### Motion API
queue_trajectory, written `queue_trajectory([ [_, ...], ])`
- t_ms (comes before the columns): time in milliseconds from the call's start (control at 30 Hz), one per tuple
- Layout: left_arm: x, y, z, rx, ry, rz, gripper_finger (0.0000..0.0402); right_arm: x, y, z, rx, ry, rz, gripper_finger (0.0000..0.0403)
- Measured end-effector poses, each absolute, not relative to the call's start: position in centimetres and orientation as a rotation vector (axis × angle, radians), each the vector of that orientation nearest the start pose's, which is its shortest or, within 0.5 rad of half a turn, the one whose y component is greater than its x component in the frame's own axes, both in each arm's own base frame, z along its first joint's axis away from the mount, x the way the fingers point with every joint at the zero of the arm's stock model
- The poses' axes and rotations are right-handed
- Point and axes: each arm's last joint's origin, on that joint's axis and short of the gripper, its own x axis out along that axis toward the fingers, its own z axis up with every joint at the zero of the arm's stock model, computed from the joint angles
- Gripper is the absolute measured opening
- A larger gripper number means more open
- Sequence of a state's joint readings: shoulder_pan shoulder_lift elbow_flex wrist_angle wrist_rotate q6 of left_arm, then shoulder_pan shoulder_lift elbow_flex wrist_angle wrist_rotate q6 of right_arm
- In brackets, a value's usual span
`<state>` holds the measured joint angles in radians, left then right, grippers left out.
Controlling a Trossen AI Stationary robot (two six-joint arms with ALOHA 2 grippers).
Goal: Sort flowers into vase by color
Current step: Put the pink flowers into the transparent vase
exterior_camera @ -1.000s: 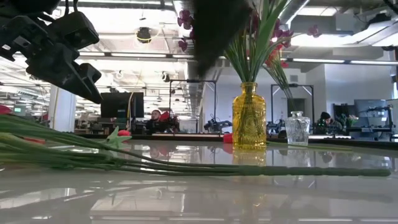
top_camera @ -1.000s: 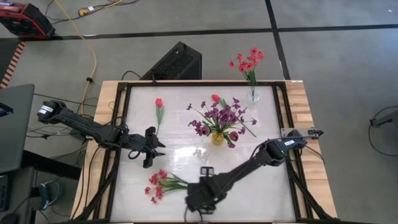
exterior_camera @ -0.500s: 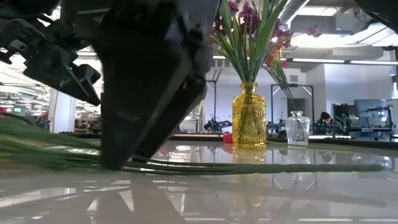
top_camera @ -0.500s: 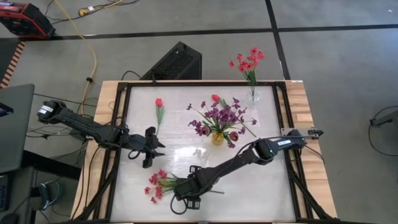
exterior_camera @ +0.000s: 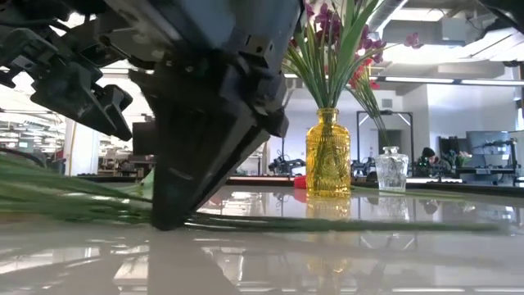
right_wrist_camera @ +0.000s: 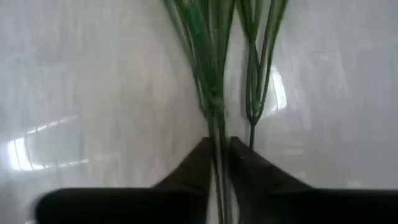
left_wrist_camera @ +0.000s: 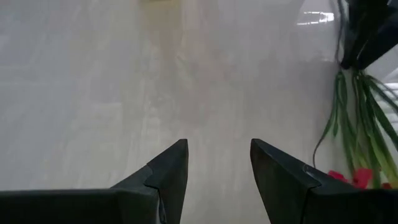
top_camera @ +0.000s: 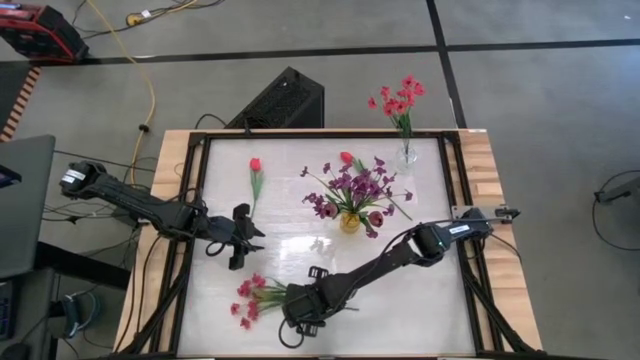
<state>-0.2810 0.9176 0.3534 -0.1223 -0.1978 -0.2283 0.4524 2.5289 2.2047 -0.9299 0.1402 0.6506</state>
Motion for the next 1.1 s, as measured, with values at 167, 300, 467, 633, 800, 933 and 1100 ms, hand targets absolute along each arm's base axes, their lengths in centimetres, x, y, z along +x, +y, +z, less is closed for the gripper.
queue_trajectory([
  [167,16.8,-4.2,17.2,-0.056,0.672,-0.003,0.0162,45.7,22.4,15.9,0.158,1.249,-0.091,0.0019],
  [300,16.8,-4.2,17.2,-0.056,0.673,-0.002,0.0162,44.6,23.2,19.4,0.108,1.189,-0.048,0.0031],
  [467,16.8,-4.2,17.2,-0.052,0.669,0.014,0.0162,41.7,24.9,23.3,-0.083,1.088,-0.110,0.0017],
  [633,16.8,-4.1,17.2,-0.043,0.661,0.038,0.0162,38.3,25.7,28.5,-0.188,0.884,-0.223,0.0017],
  [800,16.9,-4.1,17.4,-0.035,0.640,0.041,0.0162,34.9,24.3,31.6,-0.225,0.734,-0.310,0.0017],
  [933,16.9,-4.1,17.4,-0.026,0.636,0.037,0.0162,32.0,21.8,33.9,-0.165,0.592,-0.277,0.0017],
  [1100,16.9,-4.1,17.4,-0.005,0.638,0.030,0.0162,27.6,18.2,35.5,-0.099,0.325,-0.178,0.0017],
])
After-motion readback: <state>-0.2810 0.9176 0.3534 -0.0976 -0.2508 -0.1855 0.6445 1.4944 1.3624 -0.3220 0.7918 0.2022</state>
